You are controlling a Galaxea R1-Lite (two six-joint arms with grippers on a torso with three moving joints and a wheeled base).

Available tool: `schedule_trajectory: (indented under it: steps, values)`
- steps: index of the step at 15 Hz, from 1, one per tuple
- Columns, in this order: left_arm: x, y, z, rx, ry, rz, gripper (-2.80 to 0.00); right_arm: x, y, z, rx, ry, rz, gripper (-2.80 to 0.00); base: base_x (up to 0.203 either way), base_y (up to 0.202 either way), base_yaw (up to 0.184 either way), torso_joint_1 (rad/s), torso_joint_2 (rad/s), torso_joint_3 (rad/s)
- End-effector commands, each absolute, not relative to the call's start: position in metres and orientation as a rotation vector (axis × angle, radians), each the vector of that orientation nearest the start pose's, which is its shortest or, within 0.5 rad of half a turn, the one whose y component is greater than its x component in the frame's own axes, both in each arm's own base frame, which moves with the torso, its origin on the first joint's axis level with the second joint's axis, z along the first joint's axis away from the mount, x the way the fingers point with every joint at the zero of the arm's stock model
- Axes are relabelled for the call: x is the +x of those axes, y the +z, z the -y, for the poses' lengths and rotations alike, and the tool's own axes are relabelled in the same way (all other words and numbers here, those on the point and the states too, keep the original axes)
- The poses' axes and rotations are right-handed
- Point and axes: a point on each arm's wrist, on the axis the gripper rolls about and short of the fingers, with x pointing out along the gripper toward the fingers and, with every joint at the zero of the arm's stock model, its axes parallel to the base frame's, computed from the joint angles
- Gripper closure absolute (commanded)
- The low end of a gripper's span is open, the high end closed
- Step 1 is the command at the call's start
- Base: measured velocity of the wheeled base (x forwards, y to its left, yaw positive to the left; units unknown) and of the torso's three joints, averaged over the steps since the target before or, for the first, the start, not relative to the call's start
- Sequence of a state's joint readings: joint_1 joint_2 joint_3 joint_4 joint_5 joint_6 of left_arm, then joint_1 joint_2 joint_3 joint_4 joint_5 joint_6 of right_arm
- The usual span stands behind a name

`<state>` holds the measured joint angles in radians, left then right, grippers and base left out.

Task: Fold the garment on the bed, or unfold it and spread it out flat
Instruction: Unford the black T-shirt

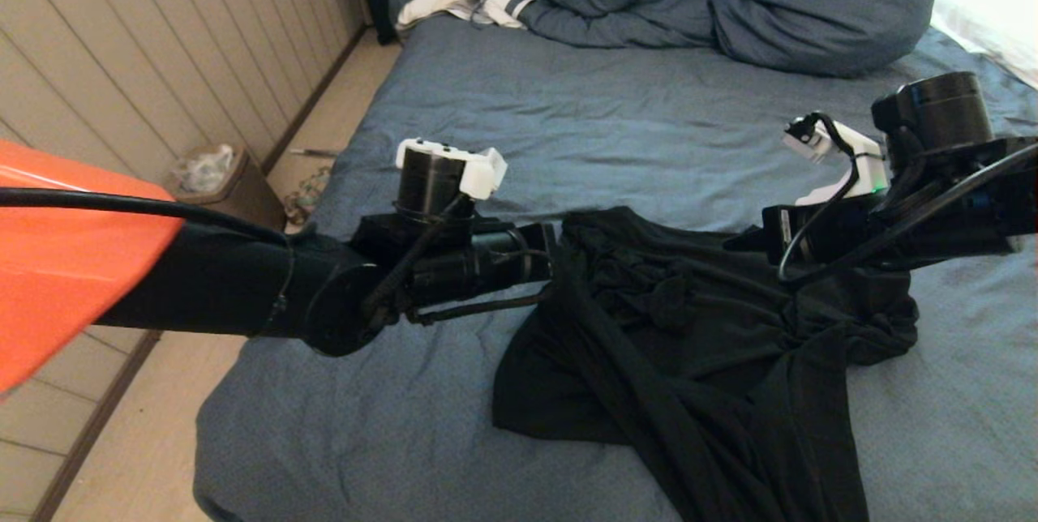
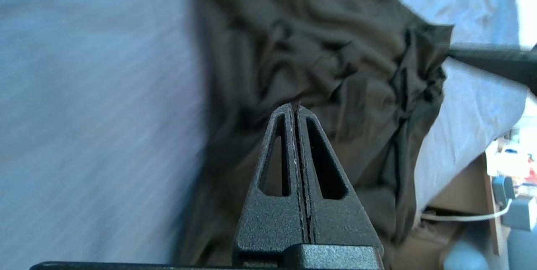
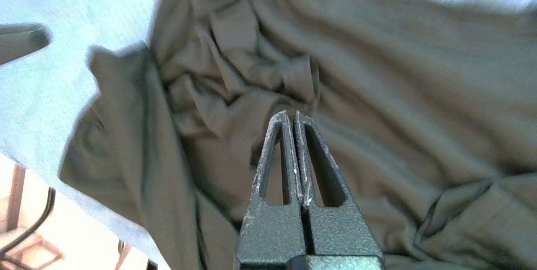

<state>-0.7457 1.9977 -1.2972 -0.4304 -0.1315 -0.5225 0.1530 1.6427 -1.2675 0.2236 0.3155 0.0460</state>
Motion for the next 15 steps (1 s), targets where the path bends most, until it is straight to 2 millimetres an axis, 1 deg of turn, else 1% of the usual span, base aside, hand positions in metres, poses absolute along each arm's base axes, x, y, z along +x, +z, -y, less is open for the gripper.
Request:
schedule_trajectory:
  steps: [1, 2, 3, 4, 6, 9, 11, 12, 14, 15]
  values:
    - [0.299, 0.169, 0.298, -0.387, -0.791, -0.518, 0.00, 0.294, 0.241, -0.053, 0.095, 0.441, -0.639, 0.00, 0.000, 0.000, 0.000, 0.000, 0.00, 0.000]
    - [0.297, 0.172, 0.297, -0.387, -0.793, -0.516, 0.00, 0.296, 0.238, -0.053, 0.096, 0.440, -0.649, 0.00, 0.000, 0.000, 0.000, 0.000, 0.00, 0.000]
    - [0.295, 0.172, 0.296, -0.384, -0.792, -0.523, -1.21, 0.298, 0.236, -0.053, 0.097, 0.440, -0.655, 0.00, 0.000, 0.000, 0.000, 0.000, 0.00, 0.000]
    - [0.294, 0.173, 0.295, -0.384, -0.791, -0.524, -2.80, 0.300, 0.234, -0.053, 0.097, 0.439, -0.661, 0.00, 0.000, 0.000, 0.000, 0.000, 0.00, 0.000]
    - [0.292, 0.174, 0.297, -0.383, -0.798, -0.523, -2.80, 0.302, 0.230, -0.054, 0.098, 0.437, -0.673, 0.00, 0.000, 0.000, 0.000, 0.000, 0.00, 0.000]
    - [0.292, 0.178, 0.300, -0.389, -0.811, -0.505, -2.80, 0.302, 0.230, -0.053, 0.099, 0.437, -0.675, 0.00, 0.000, 0.000, 0.000, 0.000, 0.00, 0.000]
    - [0.293, 0.178, 0.301, -0.391, -0.809, -0.504, -2.80, 0.303, 0.230, -0.053, 0.099, 0.437, -0.676, 0.00, 0.000, 0.000, 0.000, 0.000, 0.00, 0.000]
    - [0.293, 0.183, 0.299, -0.398, -0.813, -0.493, -2.80, 0.303, 0.229, -0.053, 0.099, 0.437, -0.677, 0.00, 0.000, 0.000, 0.000, 0.000, 0.00, 0.000]
    - [0.299, 0.188, 0.288, -0.410, -0.790, -0.477, -2.80, 0.303, 0.228, -0.054, 0.099, 0.436, -0.680, 0.00, 0.000, 0.000, 0.000, 0.000, 0.00, 0.000]
    - [0.299, 0.186, 0.287, -0.408, -0.785, -0.483, -2.80, 0.304, 0.228, -0.054, 0.099, 0.436, -0.681, 0.00, 0.000, 0.000, 0.000, 0.000, 0.00, 0.000]
